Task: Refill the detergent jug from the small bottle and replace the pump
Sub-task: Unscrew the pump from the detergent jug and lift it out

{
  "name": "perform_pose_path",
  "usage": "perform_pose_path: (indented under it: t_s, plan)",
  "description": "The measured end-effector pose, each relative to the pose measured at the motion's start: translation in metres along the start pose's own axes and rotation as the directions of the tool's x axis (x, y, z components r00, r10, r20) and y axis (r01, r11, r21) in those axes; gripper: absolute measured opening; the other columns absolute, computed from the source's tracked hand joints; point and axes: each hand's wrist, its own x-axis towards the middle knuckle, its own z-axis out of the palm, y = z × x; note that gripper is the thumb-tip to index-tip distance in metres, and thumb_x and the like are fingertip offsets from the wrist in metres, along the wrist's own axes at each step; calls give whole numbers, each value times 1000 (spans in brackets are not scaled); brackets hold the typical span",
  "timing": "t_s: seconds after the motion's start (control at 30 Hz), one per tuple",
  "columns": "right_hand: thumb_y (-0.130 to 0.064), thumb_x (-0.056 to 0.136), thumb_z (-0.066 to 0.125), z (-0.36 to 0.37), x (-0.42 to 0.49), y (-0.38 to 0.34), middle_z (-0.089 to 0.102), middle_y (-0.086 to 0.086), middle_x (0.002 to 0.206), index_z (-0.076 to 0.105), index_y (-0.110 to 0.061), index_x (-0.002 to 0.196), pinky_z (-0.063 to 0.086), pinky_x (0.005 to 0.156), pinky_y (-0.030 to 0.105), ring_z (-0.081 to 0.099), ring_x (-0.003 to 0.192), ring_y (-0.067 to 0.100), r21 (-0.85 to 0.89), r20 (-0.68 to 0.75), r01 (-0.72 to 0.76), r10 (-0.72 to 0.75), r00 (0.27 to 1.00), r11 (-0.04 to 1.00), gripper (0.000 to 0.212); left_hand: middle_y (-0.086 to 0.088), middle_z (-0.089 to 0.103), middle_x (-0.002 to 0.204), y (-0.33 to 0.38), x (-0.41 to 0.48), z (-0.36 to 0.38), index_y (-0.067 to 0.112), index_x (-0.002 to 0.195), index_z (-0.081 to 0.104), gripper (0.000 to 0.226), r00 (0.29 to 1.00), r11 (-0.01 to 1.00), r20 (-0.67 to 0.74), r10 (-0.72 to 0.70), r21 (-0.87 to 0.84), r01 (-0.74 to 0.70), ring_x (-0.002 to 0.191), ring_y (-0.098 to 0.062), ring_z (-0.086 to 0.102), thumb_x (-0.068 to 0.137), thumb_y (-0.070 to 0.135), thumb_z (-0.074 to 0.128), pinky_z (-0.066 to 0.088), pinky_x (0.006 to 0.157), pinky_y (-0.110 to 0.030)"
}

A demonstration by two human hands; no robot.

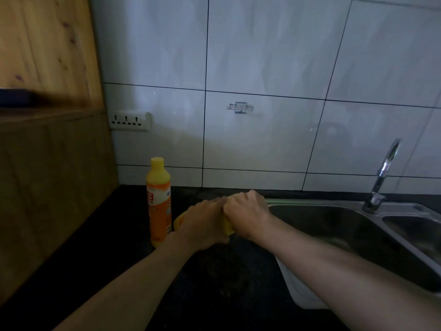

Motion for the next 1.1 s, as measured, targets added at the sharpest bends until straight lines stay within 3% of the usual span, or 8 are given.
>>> perform_pose_path:
  t_s: [0.17,0.33,0.43,0.6,0.77,0.9,1.1]
  plan:
    - [-25,89,62,0,-4,8,61,6,104,57,-12,110,42,79,35,59,96,24,87,57,-101,96,994,991,25,0,49,135,5,-1,7,27,137,27,84,999,999,15,-32,19,32,113,-19,56,69,43,74,45,92,-31]
    - [-30,87,62,-3,-3,16,53,6,91,58,-14,107,41,77,36,58,93,26,170,81,-187,175,981,968,26,-4,34,151,3,-4,15,16,147,21,104,991,1000,-131,-2,20,5,139,-20,34,65,44,78,20,109,-27]
    - [-31,86,62,-6,2,16,49,5,86,59,-15,108,39,70,36,56,89,26,90,120,-219,208,971,972,27,3,49,137,7,4,13,24,137,32,88,989,999,-151,0,35,5,126,-18,49,65,42,78,31,103,-26]
    - [-31,87,65,1,3,14,50,6,89,57,-15,111,39,73,36,58,94,25,62,180,-240,225,958,969,30,1,47,141,12,11,9,24,143,29,91,999,993,-25,32,115,-29,128,-22,47,68,37,78,35,108,-39]
    - [-30,88,61,15,-5,15,60,6,96,57,-15,106,37,72,36,60,89,25,200,69,-196,186,980,960,25,0,45,143,13,14,6,24,142,30,89,998,983,49,50,176,-57,131,-23,43,69,31,79,29,111,-42]
    - [-25,87,62,22,-9,16,60,5,88,59,-14,101,37,69,35,61,83,24,224,-38,-143,155,987,964,18,0,48,139,13,21,6,24,140,33,87,995,979,95,43,196,-61,128,-24,45,66,28,80,30,110,-43]
    - [-20,87,61,25,-6,18,55,5,86,57,-14,101,35,64,34,58,80,23,127,-117,-138,153,981,982,16,-2,51,135,14,38,-10,21,135,40,81,974,981,212,75,160,-111,124,-24,48,66,24,81,36,106,-42]
